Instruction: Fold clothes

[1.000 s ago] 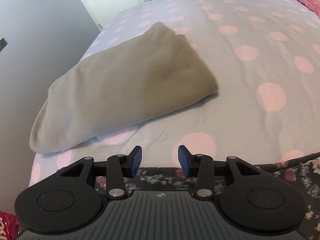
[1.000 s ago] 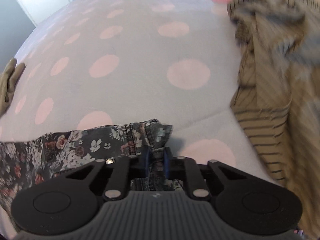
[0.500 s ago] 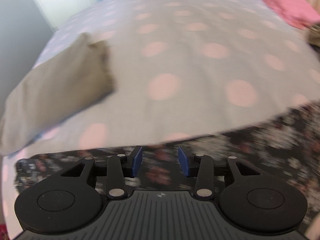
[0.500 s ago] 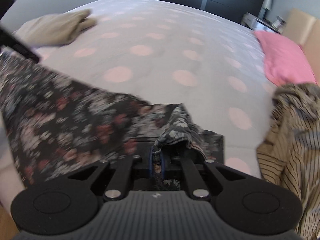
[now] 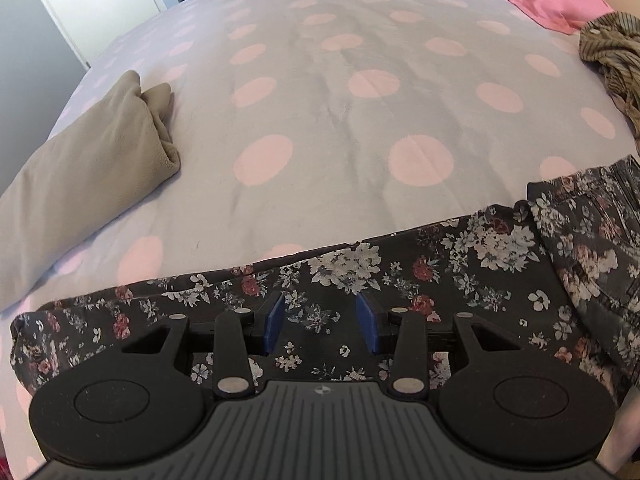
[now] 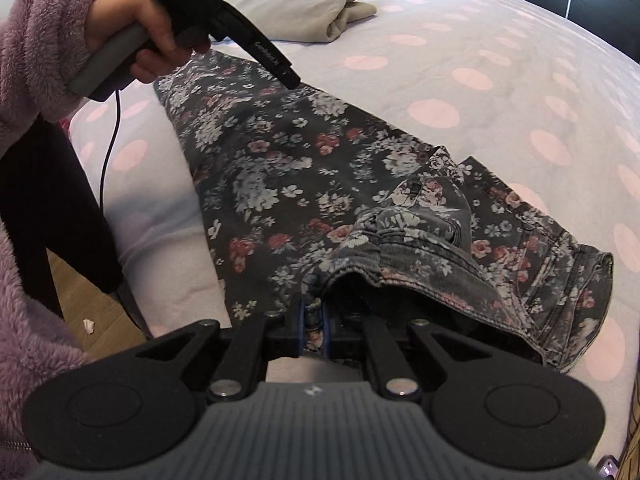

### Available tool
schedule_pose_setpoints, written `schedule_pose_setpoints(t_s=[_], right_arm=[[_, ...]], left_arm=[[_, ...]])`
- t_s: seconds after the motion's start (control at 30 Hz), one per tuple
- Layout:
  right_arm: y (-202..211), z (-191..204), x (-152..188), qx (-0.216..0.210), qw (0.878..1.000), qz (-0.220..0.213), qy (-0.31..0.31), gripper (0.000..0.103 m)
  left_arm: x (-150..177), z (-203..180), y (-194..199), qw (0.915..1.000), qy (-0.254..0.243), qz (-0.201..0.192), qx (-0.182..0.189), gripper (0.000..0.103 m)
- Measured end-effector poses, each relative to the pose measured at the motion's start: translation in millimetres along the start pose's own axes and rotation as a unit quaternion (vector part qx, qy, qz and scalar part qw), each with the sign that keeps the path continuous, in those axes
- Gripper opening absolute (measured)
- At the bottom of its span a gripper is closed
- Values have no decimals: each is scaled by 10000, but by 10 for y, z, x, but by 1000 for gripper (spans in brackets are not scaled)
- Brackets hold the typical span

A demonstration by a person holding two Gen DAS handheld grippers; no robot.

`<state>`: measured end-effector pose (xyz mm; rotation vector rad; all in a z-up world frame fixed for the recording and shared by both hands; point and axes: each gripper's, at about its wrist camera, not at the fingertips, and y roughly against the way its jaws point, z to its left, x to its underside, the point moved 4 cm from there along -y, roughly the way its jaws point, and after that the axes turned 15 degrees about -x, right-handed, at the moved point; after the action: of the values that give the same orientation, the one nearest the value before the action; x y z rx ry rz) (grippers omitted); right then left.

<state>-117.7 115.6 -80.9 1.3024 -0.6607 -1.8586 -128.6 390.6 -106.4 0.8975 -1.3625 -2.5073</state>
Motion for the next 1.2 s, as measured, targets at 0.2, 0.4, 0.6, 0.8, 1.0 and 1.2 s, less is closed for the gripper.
schedule_pose_setpoints(t_s=[0.2, 0.4, 0.6, 0.8, 1.0, 1.2], right_arm=[[433, -590, -159, 800, 9890, -859, -898, 9], [648, -1381, -145, 1551, 9558, -1307, -2126, 9], [455, -1860, -66, 1869, 9418, -1152, -2546, 9], [179, -2064, 5, 1867, 9419, -839, -2662, 9], [108, -2091, -38, 1936, 9415, -760, -2652, 13], [339, -2081, -5, 2136, 9397, -929, -2504, 52]], left_arm=[[12, -59, 18, 9999, -145, -61, 23, 38], [-3, -83, 2, 9999, -161, -25, 27, 38], [-17, -102, 16, 9998, -167, -72, 88, 38], [-15, -93, -10, 9998, -175, -29, 74, 38], [3, -75, -19, 9997, -212, -32, 66, 38], [13, -44, -44, 9999, -168, -9, 29, 38]])
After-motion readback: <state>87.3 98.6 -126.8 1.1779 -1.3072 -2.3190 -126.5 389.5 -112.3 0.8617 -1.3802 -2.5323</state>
